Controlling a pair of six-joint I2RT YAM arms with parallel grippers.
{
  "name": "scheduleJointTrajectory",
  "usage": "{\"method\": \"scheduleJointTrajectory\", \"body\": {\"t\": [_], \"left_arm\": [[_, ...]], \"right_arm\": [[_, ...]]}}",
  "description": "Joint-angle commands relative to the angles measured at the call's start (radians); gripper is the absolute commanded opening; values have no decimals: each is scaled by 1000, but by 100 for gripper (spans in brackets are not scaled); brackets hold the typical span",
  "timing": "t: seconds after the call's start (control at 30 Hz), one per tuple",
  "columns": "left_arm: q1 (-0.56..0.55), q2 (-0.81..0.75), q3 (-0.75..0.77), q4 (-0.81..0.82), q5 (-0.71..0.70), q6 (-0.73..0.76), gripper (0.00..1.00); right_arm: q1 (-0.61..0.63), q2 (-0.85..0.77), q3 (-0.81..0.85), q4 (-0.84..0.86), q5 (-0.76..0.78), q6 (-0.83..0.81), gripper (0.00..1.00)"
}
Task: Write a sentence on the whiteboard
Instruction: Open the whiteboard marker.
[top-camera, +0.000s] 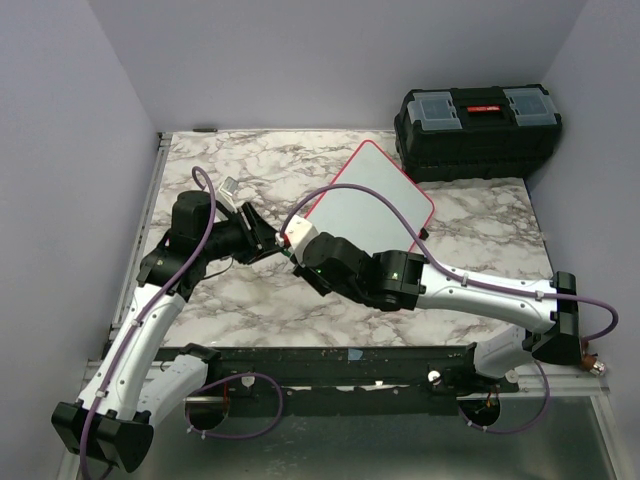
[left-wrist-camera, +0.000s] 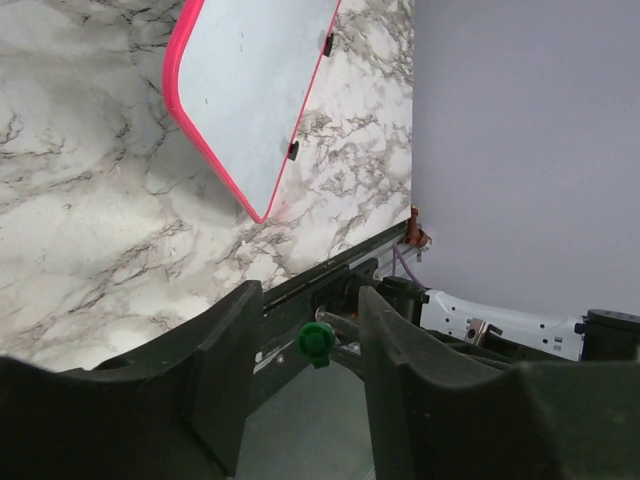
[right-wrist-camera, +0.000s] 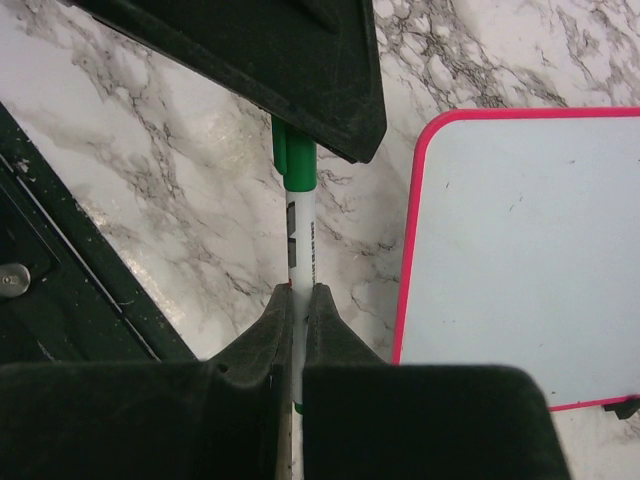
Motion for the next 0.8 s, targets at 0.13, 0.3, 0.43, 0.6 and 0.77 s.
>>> {"method": "scheduleJointTrajectory", "body": {"t": [0.13,0.3,0.43,0.6,0.77], "left_arm": [[-4,0,-20,36,45,-29,31],[-6,-6,-31,36,52,-30,13],[-7,-29,-36,27,25,-35,0],[-6,-92,-58,61,-38,-70,0],[-4,-153,-82,102,-109,-108,0]], "right_arm": [[17,6,23,36,46,-22,1],[18,5,13,50,60,-27,1],[19,0,-4,72,86,-8,1],[19,-31,-41,98,145,95,40],[17,-129,-135,188,162,208,81]]}}
